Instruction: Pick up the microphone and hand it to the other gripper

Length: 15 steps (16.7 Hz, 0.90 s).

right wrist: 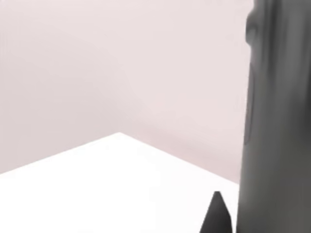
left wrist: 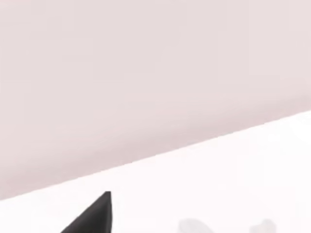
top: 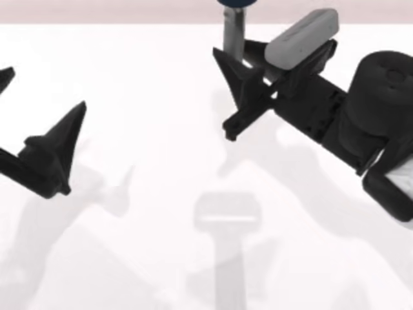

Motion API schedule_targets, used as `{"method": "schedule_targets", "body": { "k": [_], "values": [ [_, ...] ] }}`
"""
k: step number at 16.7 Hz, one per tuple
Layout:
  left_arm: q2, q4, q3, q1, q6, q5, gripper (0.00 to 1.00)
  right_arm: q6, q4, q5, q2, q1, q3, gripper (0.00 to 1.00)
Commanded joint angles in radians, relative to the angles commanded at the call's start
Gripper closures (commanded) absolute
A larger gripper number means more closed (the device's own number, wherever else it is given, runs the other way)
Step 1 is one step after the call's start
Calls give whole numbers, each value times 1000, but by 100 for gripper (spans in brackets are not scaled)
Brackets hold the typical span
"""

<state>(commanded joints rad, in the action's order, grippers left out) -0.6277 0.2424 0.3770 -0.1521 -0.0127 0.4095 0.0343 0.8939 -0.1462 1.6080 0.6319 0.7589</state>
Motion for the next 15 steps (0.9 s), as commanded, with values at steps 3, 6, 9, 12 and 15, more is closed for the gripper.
{"method": "schedule_targets", "body": {
  "k": [3,6,9,12,15],
  "values": [
    [-249,101,150,-54,-6,148,0,0,0,0,0,0,0,100],
    [-458,180,270,-100,-12,272,0,0,0,0,0,0,0,100],
    [-598,226,344,-131,-15,356,0,0,0,0,0,0,0,100],
    [-643,240,367,-142,-16,385,0,0,0,0,0,0,0,100],
    [-643,240,367,-142,-16,385,0,0,0,0,0,0,0,100]
  ]
}}
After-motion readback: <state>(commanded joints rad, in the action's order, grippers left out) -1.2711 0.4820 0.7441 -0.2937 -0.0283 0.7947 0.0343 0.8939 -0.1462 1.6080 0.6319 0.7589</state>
